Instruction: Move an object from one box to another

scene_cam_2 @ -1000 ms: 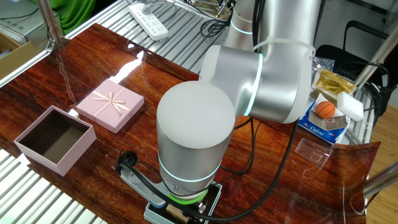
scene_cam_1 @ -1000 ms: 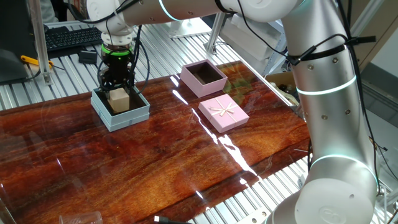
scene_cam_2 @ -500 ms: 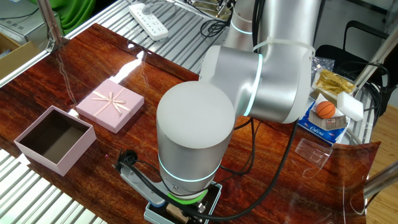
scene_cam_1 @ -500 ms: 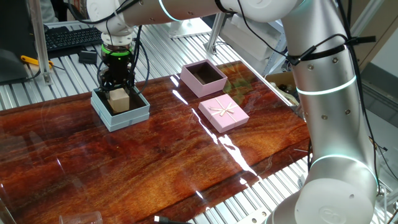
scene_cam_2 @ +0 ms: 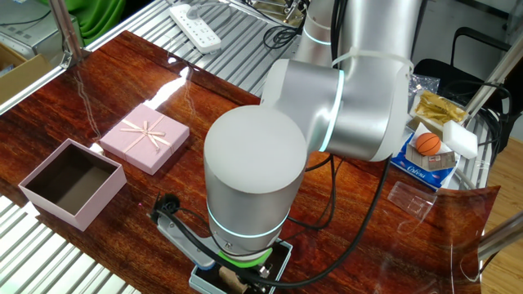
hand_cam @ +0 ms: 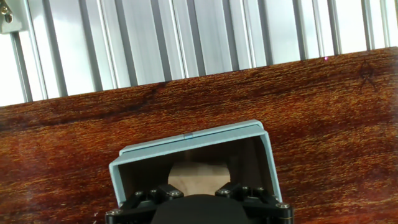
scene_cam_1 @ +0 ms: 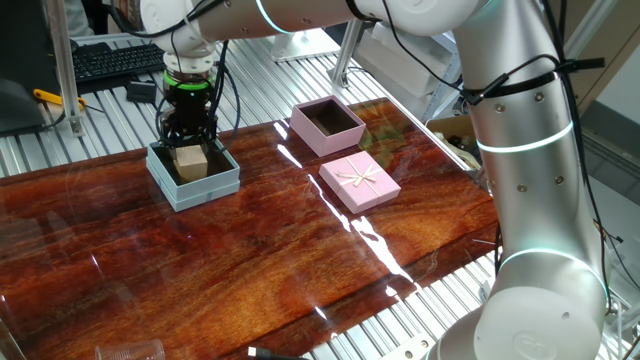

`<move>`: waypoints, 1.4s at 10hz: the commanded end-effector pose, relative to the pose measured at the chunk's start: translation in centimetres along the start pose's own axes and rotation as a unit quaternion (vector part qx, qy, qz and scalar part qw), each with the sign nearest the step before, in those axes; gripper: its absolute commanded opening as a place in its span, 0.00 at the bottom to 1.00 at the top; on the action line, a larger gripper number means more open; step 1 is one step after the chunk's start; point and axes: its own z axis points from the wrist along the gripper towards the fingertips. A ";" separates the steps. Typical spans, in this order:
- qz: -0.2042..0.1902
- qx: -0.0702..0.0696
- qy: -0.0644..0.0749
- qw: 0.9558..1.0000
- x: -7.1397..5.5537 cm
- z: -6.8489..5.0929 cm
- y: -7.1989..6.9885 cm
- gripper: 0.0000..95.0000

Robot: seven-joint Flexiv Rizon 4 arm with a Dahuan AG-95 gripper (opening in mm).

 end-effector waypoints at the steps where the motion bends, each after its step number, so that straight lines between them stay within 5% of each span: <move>1: -0.007 0.000 0.010 1.000 0.1 -0.2 0.0 0.60; 3: -0.007 0.002 0.017 1.000 0.3 -1.1 -0.2 0.60; 4: -0.005 0.003 0.018 1.000 0.4 -1.5 -0.4 0.40; 8: 0.005 0.004 0.024 1.000 0.8 -2.9 -0.9 0.40; 14: 0.021 0.015 0.056 0.998 1.4 -4.6 -1.6 0.40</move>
